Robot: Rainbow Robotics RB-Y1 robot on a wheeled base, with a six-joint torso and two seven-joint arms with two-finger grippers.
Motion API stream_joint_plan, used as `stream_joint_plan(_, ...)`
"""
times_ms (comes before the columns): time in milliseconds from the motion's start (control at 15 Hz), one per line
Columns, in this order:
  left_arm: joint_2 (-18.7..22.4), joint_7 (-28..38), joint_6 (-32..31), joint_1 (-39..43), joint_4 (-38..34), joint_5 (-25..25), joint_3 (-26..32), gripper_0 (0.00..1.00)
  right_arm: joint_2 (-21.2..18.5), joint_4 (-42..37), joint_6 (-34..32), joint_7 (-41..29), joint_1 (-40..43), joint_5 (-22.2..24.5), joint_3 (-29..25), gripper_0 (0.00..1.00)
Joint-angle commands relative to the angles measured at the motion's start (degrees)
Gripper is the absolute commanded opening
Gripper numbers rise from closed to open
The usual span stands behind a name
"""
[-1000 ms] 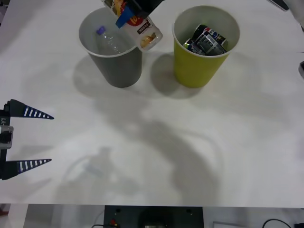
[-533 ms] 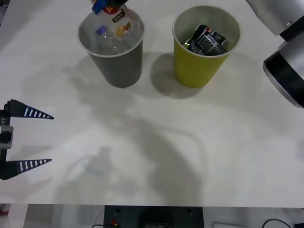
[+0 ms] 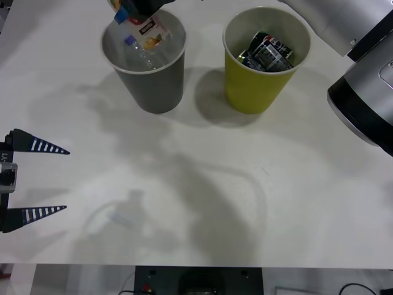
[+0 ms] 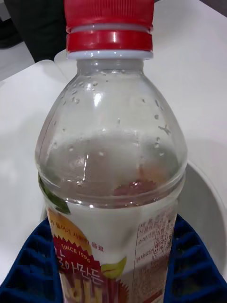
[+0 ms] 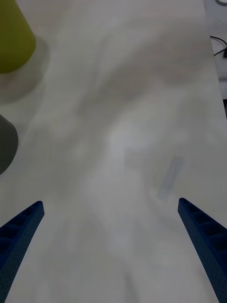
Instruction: Put the can into the green bin and the plastic bottle into the gray bin
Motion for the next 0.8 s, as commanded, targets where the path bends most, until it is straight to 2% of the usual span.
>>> stream_joint_plan(67,0.0,0.0,0.0,0.0,0.0,0.0,0.0,0.98,0.0,0.0,-0.5,1.4,0.0,-0.6,-0.1,1.0)
stream_joint_plan(267,0.0,0.0,0.0,0.0,0.0,0.0,0.0,0.98,-1.6,-1.9,-3.4,1.4,-0.1,-1.6,-1.8,1.0)
stream_joint_plan(533,0.0,0.0,0.0,0.0,0.0,0.0,0.0,0.98,-8.7,-8.8,-13.5,5.0,1.5,-9.6,-6.9,1.0)
stream_joint_plan(800,0.0,0.0,0.0,0.0,0.0,0.0,0.0,0.98,-15.3,-15.2,-18.6,10.0,7.1,-17.3,-11.2,1.0)
